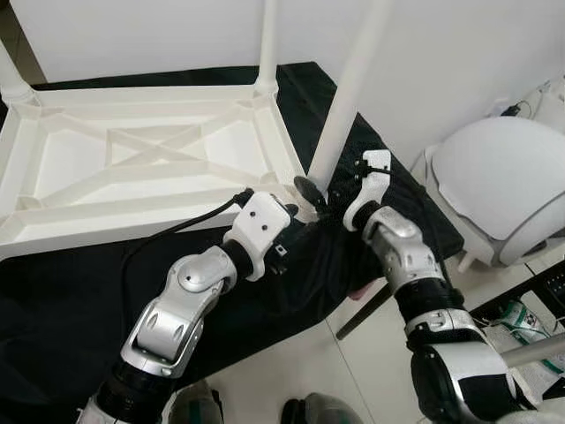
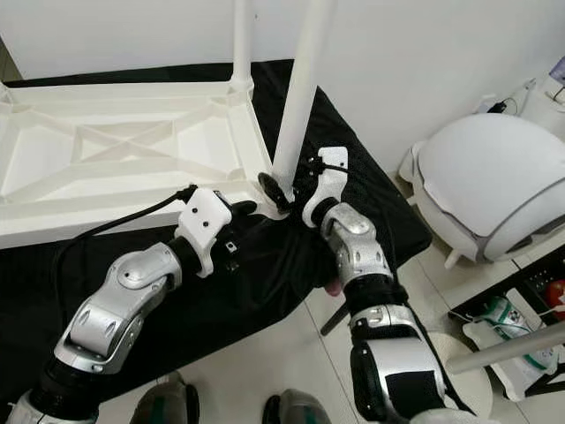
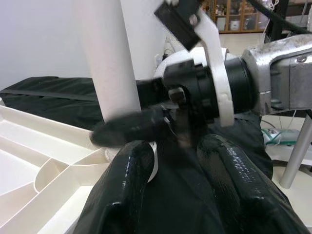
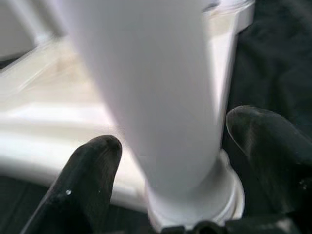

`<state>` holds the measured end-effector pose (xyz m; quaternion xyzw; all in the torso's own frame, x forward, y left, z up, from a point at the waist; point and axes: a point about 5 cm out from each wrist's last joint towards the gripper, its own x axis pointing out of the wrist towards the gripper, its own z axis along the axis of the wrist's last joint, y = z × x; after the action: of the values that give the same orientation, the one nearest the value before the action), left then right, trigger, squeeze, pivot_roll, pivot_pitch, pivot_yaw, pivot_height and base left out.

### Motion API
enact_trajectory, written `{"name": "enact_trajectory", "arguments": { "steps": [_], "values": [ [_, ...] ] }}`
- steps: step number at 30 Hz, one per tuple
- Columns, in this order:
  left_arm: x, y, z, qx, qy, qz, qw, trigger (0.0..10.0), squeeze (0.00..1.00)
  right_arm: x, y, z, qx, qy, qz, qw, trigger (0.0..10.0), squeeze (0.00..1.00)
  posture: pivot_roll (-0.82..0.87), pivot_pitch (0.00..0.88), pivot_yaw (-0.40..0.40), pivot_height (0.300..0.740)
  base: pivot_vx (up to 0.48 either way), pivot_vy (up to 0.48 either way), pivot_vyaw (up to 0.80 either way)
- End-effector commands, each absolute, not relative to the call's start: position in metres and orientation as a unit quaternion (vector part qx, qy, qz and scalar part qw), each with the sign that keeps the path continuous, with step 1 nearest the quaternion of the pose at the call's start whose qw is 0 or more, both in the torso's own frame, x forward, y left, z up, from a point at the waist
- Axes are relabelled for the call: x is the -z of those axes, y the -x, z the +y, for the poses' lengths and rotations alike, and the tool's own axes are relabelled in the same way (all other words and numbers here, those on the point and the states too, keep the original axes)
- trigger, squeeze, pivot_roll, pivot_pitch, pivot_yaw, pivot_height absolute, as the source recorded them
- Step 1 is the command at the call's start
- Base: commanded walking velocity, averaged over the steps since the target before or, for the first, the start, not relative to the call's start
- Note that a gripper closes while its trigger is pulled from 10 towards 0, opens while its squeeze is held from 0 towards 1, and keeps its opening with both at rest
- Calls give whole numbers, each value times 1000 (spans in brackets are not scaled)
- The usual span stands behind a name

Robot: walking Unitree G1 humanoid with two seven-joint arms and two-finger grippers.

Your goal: Building children table

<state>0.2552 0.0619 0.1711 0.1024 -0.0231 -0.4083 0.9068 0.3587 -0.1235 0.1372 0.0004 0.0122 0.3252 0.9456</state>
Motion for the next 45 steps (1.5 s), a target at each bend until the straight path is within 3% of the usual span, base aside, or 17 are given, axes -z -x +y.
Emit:
{"name": "enact_trajectory", "arguments": {
  "steps": [1,9,21,22,24,25,26,41,42,43,44,45],
  "values": [
    [-171,-257,61,412,-106,-21,905,10000,0,-140,-363,-129,-344,28,11,938,10000,0,10,0,-65,740,0,0,0],
    [-172,-258,64,409,-109,-23,906,10000,0,-148,-370,-132,-389,58,12,919,10000,0,28,0,-63,740,0,0,0],
    [-175,-259,64,409,-112,-25,905,10000,0,-138,-375,-114,-405,70,47,910,10000,0,42,0,-56,740,0,0,0],
    [-175,-259,64,409,-112,-25,905,10000,0,-136,-374,-113,-401,69,49,912,4706,0,44,0,-56,740,0,0,0],
    [-175,-259,64,408,-112,-25,906,10000,0,-134,-374,-113,-399,69,51,913,4706,0,44,0,-56,740,0,0,0],
    [-175,-259,65,407,-112,-25,906,10000,0,-133,-374,-114,-393,72,54,915,1373,0,46,0,-56,740,0,0,0],
    [-175,-259,65,406,-113,-25,906,10000,0,-132,-375,-116,-386,71,56,918,0,0,46,0,-56,740,0,0,0],
    [-176,-259,64,408,-112,-26,906,10000,0,-125,-372,-135,-354,54,51,932,0,0,30,0,-50,740,0,0,0],
    [-176,-259,65,408,-111,-25,906,10000,0,-125,-372,-137,-346,59,49,935,6118,0,27,0,-52,740,0,0,0],
    [-175,-258,65,408,-110,-24,906,10000,0,-124,-372,-138,-340,62,48,937,6118,0,27,0,-52,740,0,0,0],
    [-175,-258,65,408,-109,-23,906,10000,0,-123,-372,-140,-332,63,48,940,10000,0,26,0,-53,740,0,0,0],
    [-175,-258,65,408,-109,-23,906,10000,0,-123,-372,-140,-332,63,48,940,10000,0,26,0,-53,740,0,0,0]
  ]
}}
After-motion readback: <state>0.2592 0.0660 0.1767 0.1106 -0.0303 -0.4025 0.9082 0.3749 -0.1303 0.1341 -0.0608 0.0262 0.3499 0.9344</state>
